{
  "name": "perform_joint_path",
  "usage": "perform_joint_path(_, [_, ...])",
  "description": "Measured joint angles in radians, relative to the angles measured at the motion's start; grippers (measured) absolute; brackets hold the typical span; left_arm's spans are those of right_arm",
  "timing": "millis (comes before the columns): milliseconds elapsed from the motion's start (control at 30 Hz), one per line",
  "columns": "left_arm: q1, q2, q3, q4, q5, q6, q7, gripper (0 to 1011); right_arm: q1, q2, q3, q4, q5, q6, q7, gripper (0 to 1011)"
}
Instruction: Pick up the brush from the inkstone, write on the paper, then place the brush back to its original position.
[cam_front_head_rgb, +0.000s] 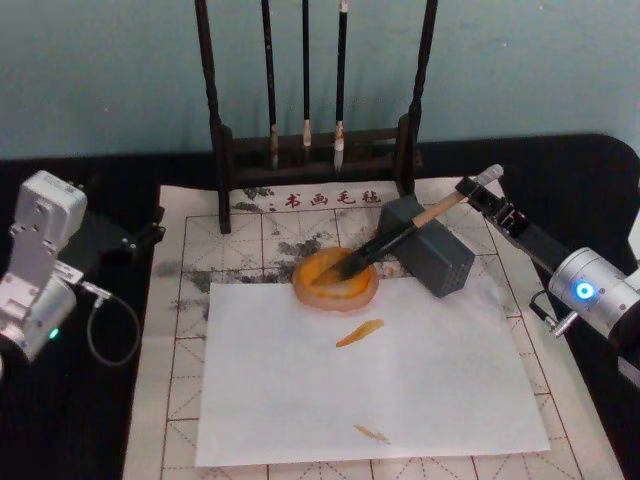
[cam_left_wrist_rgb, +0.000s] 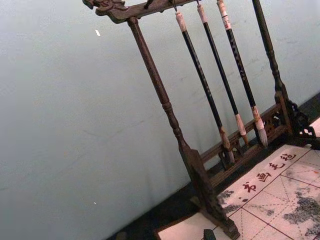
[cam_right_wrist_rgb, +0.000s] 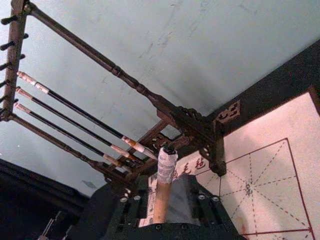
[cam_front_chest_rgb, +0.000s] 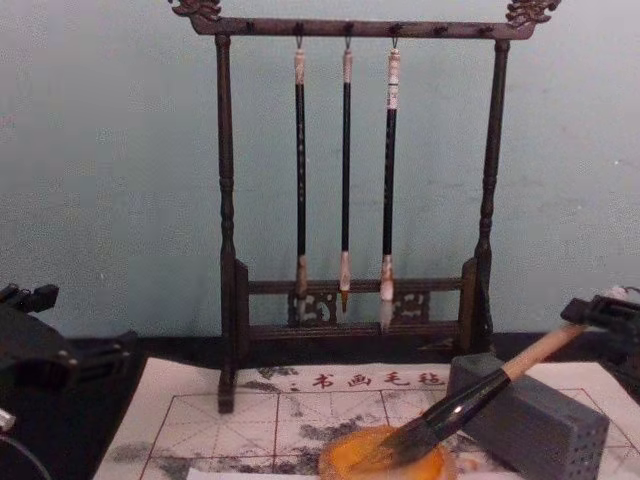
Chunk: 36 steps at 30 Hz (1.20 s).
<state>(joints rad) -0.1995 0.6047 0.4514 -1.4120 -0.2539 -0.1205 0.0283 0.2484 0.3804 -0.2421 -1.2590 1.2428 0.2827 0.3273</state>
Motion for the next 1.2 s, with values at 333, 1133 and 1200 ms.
perform_joint_path(333, [0.000, 0.000, 0.000, 0.000, 0.000, 0.000, 0.000, 1001, 0.000, 0.000, 0.000, 0.000, 0.000, 0.000, 0.000, 207])
perform_joint_path(1133, [0.000, 0.000, 0.000, 0.000, 0.000, 0.000, 0.000, 1001, 0.000, 0.000, 0.000, 0.000, 0.000, 0.000, 0.000, 175])
perform_joint_path(1200, [0.000, 0.000, 0.000, 0.000, 0.000, 0.000, 0.000, 1001, 0.000, 0.001, -0.001, 0.000, 0.001, 0.000, 0.000, 175])
